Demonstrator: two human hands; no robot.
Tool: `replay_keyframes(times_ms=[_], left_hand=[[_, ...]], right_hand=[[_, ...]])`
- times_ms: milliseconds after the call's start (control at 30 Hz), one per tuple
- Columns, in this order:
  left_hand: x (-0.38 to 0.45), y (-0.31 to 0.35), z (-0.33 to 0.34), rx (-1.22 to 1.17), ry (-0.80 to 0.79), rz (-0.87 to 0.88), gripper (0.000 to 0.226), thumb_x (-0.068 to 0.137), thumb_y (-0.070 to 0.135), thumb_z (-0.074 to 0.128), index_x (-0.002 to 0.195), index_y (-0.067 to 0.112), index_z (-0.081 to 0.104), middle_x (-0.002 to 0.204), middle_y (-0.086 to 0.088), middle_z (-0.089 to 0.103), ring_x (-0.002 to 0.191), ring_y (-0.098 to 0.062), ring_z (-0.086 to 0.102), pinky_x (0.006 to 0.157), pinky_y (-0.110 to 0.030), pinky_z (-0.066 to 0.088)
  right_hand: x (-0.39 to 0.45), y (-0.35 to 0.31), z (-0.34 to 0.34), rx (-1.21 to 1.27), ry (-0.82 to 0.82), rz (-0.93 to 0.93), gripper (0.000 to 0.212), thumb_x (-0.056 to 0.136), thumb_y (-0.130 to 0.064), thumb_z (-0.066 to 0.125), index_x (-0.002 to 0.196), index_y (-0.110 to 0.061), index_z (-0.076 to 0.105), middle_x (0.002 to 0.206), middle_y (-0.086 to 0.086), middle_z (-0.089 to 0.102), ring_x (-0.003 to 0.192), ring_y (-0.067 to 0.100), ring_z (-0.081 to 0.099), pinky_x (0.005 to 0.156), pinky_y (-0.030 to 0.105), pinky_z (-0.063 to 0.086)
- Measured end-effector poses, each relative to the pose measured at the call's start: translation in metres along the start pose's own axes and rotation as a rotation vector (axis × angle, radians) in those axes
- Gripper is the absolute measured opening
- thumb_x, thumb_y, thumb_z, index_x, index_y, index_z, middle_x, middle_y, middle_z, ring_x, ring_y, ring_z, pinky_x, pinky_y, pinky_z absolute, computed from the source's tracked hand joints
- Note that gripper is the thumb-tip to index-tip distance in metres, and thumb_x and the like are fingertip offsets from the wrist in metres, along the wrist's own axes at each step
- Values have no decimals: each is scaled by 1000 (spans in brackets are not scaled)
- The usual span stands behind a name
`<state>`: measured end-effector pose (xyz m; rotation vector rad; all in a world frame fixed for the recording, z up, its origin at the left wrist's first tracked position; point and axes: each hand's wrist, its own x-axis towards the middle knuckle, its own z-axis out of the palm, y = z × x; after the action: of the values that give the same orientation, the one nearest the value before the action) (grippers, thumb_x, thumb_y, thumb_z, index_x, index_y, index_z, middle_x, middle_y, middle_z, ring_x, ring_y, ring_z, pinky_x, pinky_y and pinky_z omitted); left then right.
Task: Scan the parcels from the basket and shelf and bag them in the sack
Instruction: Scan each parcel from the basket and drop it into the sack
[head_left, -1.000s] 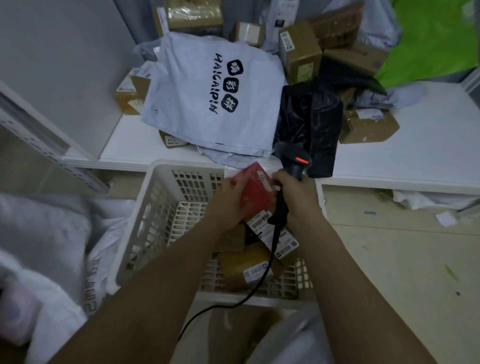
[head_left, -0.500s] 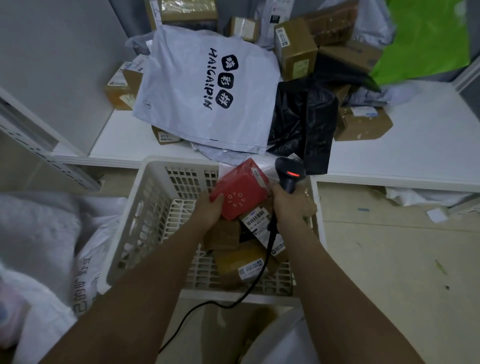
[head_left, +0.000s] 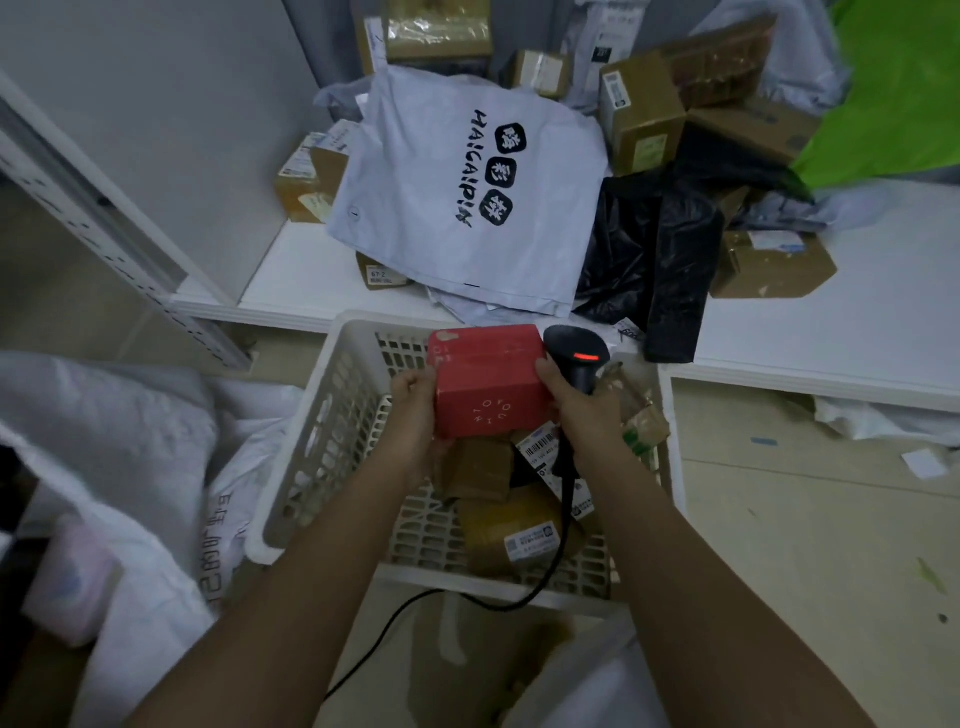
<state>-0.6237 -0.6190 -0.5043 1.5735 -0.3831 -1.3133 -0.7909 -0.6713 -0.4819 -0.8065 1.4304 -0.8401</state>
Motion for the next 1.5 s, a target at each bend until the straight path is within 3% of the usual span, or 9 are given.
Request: replay_keyframes(times_ms=[100,200,367,600,733,933,1100,1233,1500], left_hand=[[-23,2,-37,18,-12,49,56,88,56,55,131,20,50,119,-8,66,97,-19,68,63,-31,56],[-64,8,-71,68,-89,87,79,71,71,67,134,27,48,124,-7,65,107,-20,66,80,-40,58],[-135,19,-109,161,-83,229,25,88,17,64,105,29,50,92,10,70,76,-1,69,61,-18,56],[-209,15,-171,445,-107,477,96,62,26,81,145,23,32,129,4,53,109,4,58,82,-18,53],[-236,5,-201,550,-85,605,102,68,22,79,151,33,20,153,3,23,139,-7,29,98,-16,44],[-273,-4,-229,161,-145,399,103,65,48,79,140,64,11,151,22,31,131,-2,42,98,-30,49],[-281,-4,-244,-150,-39,218,89,74,78,55,149,46,19,144,12,47,125,-13,52,95,-43,51],[-288,0,-253,-156,118,170,43,97,42,48,136,27,41,117,-2,67,105,-22,65,85,-46,56],[-287,-6,-240,-428,213,251,46,91,17,61,131,14,38,126,-11,60,114,-25,60,82,-48,57]], right_hand=[[-31,-2,3,-1,-123,-9,35,85,-29,73,112,-10,61,101,7,67,80,12,63,54,17,51],[-60,6,8,-39,-179,-19,38,81,-31,76,107,-6,65,106,17,69,90,24,68,69,29,55],[-114,24,20,11,-262,90,46,81,-29,77,123,-19,61,115,7,69,104,26,65,96,48,51],[-179,27,56,214,-311,191,83,56,-60,86,127,-28,58,111,11,72,97,33,71,81,57,56],[-212,28,76,154,-401,155,45,76,-41,79,113,-18,65,105,11,74,94,29,71,85,50,56],[-252,36,102,94,-367,55,37,79,-34,78,108,-14,67,91,3,76,77,15,73,83,47,56],[-275,38,121,60,-349,-116,40,79,-29,79,111,-14,63,99,6,74,92,23,71,81,44,58],[-284,37,135,-28,-312,-246,30,79,-29,79,103,-19,63,99,3,72,98,23,68,91,46,53],[-315,55,166,189,-445,-125,40,82,-24,76,117,-13,61,105,7,73,95,22,70,83,39,57]])
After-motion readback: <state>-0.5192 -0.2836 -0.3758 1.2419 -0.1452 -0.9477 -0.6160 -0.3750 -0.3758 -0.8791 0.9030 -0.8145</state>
